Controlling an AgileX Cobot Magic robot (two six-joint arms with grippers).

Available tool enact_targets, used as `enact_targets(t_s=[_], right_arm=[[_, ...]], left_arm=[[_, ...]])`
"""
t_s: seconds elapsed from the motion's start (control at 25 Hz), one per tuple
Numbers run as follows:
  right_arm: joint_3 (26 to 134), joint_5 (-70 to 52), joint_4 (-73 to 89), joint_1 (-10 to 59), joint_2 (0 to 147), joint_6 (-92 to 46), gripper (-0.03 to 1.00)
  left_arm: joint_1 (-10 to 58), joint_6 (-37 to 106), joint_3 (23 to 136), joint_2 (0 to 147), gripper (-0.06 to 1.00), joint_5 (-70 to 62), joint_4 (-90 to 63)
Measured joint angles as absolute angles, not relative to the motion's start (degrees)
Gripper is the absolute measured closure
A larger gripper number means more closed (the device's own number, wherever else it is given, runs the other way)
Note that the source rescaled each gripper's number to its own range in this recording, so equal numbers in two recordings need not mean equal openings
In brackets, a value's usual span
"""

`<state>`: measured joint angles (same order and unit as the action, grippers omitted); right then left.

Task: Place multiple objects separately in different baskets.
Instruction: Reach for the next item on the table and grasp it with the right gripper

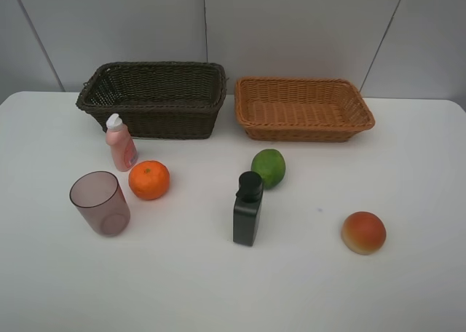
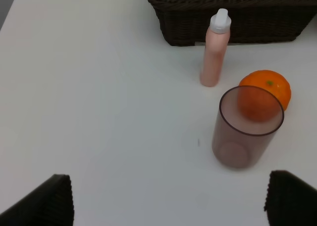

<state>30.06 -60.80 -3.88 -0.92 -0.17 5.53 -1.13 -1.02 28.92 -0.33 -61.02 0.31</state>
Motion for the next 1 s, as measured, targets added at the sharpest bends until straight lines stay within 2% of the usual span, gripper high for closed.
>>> enact_targets(t_s=[1.0], right_arm=[[30.7, -60.3, -3.3, -0.9, 3.0, 5.5, 0.06]], left_arm=[[-1.1, -1.0, 28.9, -0.3, -0.06, -61.0, 0.3]])
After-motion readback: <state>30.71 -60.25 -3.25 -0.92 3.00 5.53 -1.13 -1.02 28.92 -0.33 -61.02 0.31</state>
